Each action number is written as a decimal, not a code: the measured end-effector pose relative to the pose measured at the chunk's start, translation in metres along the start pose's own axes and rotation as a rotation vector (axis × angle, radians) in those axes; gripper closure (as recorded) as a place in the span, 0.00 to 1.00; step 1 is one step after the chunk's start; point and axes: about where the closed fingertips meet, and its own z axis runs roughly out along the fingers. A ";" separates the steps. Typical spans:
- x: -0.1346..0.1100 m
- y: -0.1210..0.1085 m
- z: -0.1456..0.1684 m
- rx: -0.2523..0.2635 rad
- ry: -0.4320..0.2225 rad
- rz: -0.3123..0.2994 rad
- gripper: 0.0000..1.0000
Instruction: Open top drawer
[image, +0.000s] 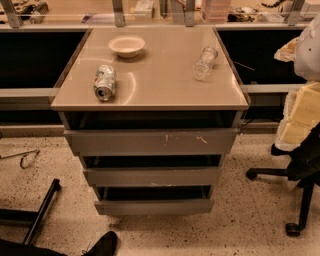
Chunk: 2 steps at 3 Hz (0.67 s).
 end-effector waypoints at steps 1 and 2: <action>0.000 0.000 0.000 0.000 0.000 0.000 0.00; -0.020 -0.008 0.026 -0.036 -0.042 -0.008 0.00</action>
Offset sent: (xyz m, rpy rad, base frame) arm 0.0465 0.0457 -0.0481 0.1065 0.0699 0.0600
